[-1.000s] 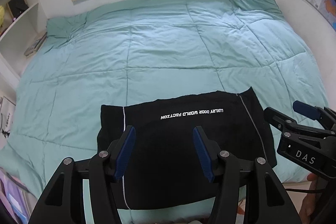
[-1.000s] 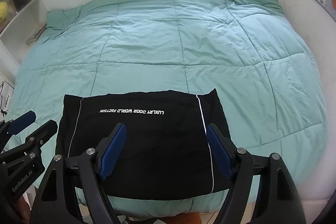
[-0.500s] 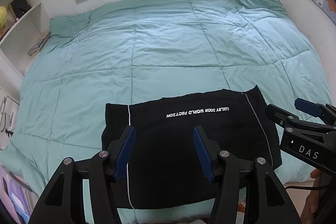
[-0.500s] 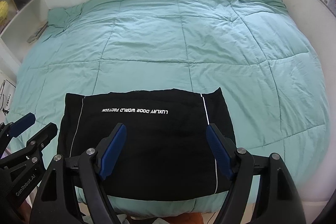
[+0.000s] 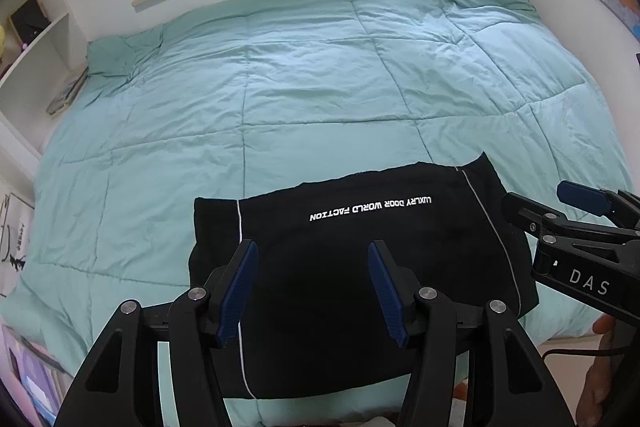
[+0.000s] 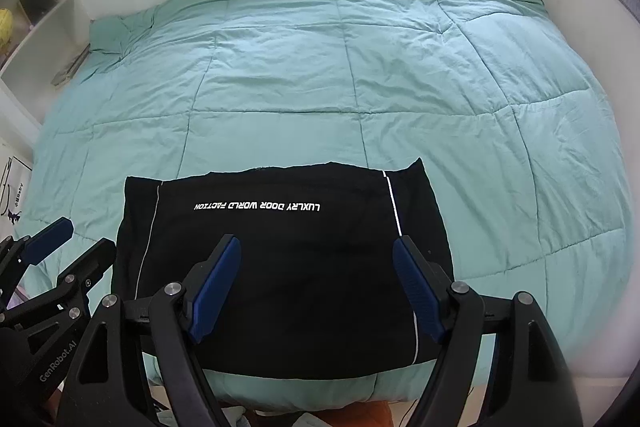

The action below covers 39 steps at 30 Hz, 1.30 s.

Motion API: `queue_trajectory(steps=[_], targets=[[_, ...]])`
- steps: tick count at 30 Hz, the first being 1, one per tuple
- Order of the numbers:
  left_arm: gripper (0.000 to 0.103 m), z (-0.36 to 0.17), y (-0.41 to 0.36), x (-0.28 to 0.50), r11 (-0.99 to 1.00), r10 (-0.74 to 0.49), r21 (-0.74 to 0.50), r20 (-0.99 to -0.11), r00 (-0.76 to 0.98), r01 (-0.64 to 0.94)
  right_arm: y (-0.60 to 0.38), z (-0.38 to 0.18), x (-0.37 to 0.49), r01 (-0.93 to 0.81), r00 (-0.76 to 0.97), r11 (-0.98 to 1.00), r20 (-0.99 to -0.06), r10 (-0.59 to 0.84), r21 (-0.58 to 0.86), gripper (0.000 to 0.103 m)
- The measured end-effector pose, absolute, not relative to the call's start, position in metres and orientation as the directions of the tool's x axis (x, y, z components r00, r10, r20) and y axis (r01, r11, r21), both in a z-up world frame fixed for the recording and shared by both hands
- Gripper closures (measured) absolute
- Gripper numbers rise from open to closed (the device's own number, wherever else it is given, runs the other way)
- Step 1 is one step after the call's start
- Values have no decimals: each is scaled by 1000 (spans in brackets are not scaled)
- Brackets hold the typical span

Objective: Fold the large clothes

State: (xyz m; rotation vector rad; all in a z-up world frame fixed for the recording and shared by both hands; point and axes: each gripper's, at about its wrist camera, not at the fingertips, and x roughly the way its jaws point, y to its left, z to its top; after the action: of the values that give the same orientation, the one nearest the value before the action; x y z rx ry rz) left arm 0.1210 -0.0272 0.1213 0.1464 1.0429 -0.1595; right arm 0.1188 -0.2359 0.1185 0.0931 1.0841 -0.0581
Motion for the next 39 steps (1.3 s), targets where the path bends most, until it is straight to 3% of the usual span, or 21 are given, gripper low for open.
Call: queue_trajectory(steps=[39], targets=[[44, 115, -14, 124, 984, -9, 83, -858, 514, 156, -221, 108, 123, 36, 435, 999, -900, 5, 23, 23]])
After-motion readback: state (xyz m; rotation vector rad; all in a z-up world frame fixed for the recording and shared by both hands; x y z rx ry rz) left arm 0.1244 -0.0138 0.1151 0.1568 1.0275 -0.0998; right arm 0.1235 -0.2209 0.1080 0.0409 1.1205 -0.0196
